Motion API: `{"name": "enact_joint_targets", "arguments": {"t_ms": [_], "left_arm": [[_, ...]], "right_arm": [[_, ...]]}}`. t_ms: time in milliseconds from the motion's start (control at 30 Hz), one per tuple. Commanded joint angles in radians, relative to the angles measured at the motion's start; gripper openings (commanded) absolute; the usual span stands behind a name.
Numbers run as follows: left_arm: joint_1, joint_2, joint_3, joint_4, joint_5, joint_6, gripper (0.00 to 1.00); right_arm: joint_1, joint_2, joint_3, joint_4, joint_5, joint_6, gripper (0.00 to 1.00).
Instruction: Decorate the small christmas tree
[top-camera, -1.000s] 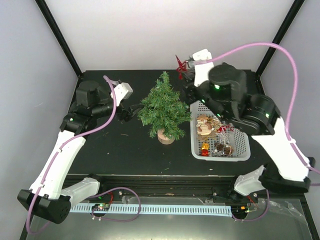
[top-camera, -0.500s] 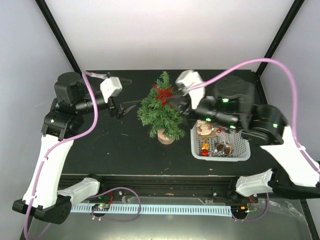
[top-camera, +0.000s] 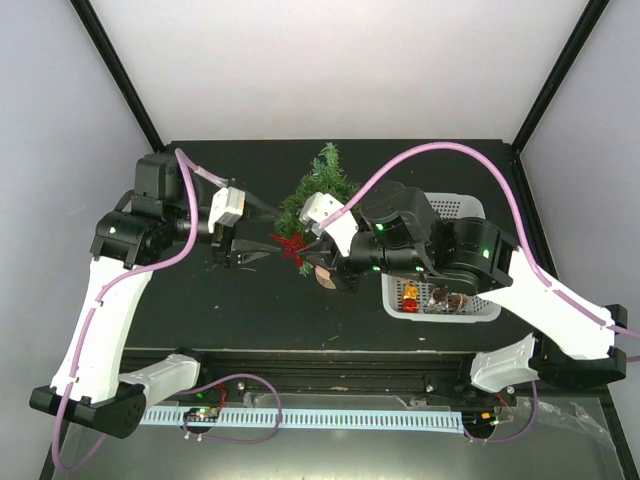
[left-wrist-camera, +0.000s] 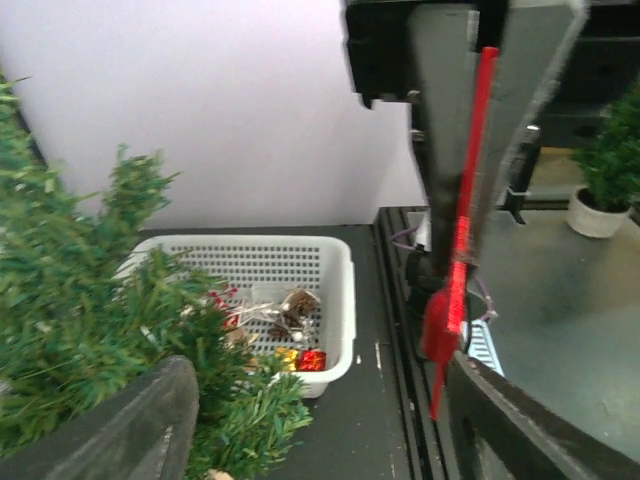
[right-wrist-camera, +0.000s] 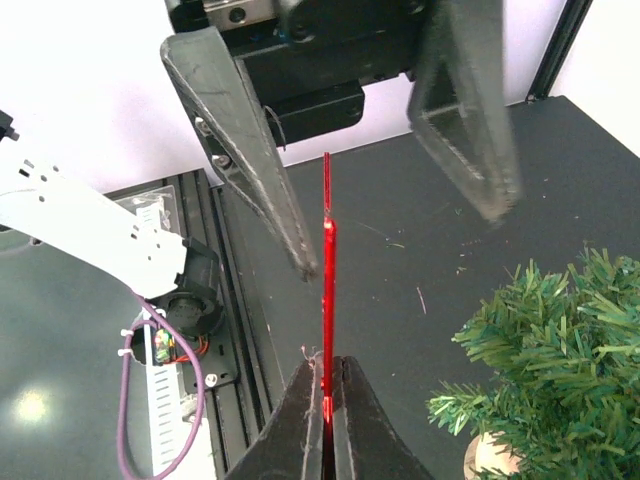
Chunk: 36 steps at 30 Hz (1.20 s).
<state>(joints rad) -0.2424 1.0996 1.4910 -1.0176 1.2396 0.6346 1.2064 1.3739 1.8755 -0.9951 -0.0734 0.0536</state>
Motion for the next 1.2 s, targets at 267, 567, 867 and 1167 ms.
{"name": "enact_joint_targets", "arguments": {"t_ms": [267,567,867,1167], "left_arm": [[-0.003,-0.006,0.043,-0.132,0.139,0.131,0.75],[-0.019,-0.003,0.043,-0.162,0.141,0.165,0.50],[-0.041,0.003,0.052,-0.188,0.142,0.185,0.33],[-0.067,0.021,0.070,-0.220,0.137,0.208,0.19]], "right_arm": [[0.005,-0.035,-0.053,0.016,-0.002,0.017,0.01],[0.004,-0.026,-0.049,0.022,0.000,0.016,0.01],[0.005,-0.015,-0.050,0.015,0.005,0.019,0.01],[0.005,-0.003,-0.040,0.004,0.004,0.018,0.01]]}}
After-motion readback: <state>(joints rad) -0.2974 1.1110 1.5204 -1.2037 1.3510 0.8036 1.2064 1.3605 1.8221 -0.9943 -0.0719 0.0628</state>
